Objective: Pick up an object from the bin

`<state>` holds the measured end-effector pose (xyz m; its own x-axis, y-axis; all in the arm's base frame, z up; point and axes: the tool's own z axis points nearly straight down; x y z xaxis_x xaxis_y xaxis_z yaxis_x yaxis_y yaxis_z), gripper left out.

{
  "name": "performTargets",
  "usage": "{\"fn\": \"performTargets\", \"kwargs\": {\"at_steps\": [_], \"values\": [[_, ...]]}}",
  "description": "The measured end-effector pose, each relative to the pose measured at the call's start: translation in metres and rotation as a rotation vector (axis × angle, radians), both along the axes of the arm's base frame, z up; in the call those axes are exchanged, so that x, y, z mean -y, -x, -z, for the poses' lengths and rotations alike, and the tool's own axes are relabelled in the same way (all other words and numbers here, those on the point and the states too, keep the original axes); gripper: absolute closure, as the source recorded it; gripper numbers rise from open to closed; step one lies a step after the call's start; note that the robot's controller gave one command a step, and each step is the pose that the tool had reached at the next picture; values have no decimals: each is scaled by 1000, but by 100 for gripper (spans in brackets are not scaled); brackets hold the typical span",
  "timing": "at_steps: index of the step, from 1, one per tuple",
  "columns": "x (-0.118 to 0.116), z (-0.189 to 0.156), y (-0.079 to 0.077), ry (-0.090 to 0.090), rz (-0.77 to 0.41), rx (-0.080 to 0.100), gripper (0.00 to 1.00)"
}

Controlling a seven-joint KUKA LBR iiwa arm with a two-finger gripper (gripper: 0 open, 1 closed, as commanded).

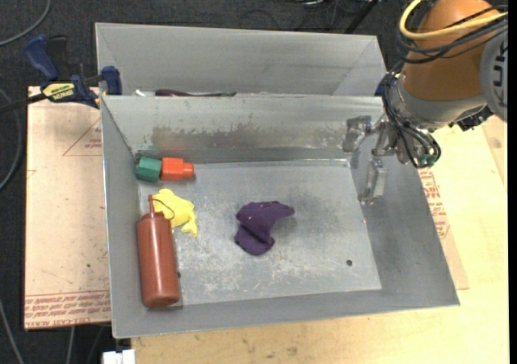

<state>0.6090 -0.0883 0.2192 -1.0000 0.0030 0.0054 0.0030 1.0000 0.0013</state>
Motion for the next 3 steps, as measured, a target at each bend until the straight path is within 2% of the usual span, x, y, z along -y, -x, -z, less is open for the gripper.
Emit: {"fn": "performTargets", "kwargs": {"at_steps": [2,3], "values": [[-1,-5,-1,1,-3,7,0],[-15,17,10,3,-64,15,0]]}}
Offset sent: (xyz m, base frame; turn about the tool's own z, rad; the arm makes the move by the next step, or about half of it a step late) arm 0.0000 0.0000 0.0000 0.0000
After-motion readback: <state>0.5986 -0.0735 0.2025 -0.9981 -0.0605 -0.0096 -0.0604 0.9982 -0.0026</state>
